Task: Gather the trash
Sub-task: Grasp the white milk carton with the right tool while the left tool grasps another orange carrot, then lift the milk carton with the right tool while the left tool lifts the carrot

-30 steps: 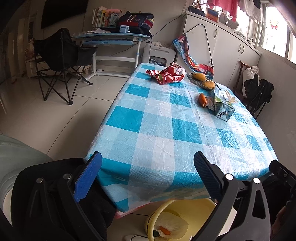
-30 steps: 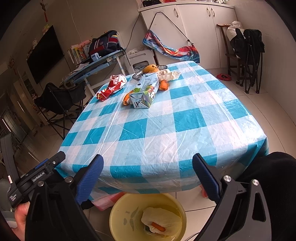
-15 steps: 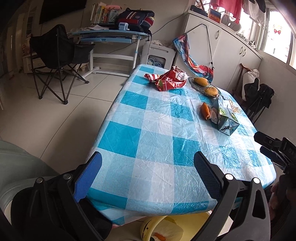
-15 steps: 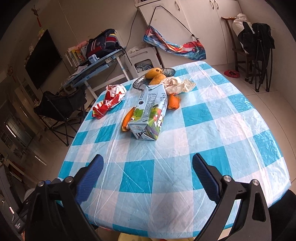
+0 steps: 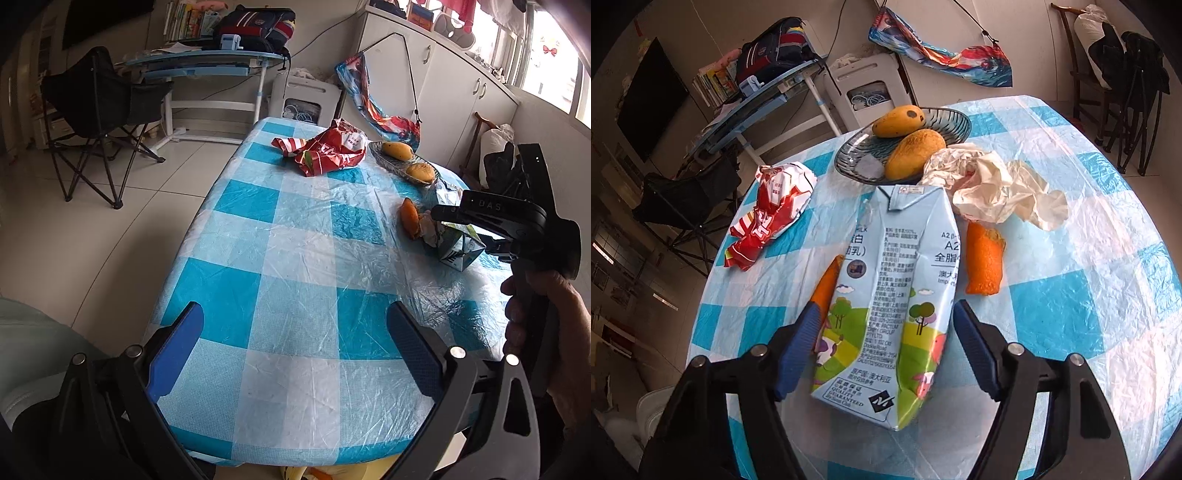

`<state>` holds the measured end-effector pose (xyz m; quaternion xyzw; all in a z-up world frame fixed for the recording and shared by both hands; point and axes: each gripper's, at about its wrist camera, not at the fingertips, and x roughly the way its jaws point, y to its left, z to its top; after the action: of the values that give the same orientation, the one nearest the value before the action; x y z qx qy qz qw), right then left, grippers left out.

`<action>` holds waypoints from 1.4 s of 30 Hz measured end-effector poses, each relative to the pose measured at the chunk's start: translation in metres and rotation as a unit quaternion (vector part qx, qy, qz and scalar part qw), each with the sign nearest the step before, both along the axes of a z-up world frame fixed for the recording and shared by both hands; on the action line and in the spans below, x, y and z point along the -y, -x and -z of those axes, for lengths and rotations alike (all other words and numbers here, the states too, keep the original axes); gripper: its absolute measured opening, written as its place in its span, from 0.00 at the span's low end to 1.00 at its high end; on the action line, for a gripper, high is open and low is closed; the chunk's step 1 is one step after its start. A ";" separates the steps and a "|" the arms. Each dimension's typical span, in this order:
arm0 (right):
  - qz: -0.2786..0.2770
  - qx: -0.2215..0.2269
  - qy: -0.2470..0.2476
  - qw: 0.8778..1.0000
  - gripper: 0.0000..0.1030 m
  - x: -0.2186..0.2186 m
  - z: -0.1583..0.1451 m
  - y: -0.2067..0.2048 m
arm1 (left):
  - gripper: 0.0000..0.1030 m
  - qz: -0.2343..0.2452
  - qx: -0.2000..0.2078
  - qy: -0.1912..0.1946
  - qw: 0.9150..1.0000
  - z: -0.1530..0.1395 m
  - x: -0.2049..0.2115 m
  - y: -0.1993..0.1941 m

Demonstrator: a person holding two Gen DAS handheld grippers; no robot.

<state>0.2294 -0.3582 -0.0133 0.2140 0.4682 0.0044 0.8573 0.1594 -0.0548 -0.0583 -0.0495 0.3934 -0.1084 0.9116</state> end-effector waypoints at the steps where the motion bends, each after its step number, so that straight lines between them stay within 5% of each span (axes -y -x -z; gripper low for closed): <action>1: -0.012 -0.001 -0.003 1.000 0.64 0.003 0.000 0.004 | 0.93 0.000 0.000 0.001 1.000 -0.001 0.000 -0.004; 9: -0.071 -0.013 -0.017 0.997 0.62 0.033 -0.009 0.073 | 0.93 0.023 0.009 -0.001 1.000 -0.011 0.033 -0.045; 17: -0.049 0.035 -0.053 0.997 0.64 0.044 -0.007 0.099 | 0.91 0.062 0.019 -0.029 0.997 -0.018 0.112 -0.099; 25: -0.052 0.042 -0.061 0.996 0.67 0.045 -0.008 0.094 | 0.53 0.087 -0.040 -0.036 0.995 0.008 0.149 -0.141; 29: -0.057 0.042 -0.049 0.996 0.67 0.042 -0.008 0.093 | 0.17 0.148 -0.050 -0.035 0.987 0.012 0.162 -0.129; 36: -0.093 0.037 -0.053 0.994 0.58 0.029 -0.006 0.094 | 0.15 0.114 -0.055 -0.019 0.992 0.007 0.114 -0.085; 42: -0.086 0.043 -0.015 0.995 0.65 0.022 -0.009 0.097 | 0.16 0.063 -0.067 0.001 0.996 0.007 0.055 -0.048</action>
<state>0.1329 -0.3803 -0.0048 0.1857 0.4473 0.0944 0.8698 0.2075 -0.1099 -0.0655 -0.0326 0.4557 -0.1629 0.8745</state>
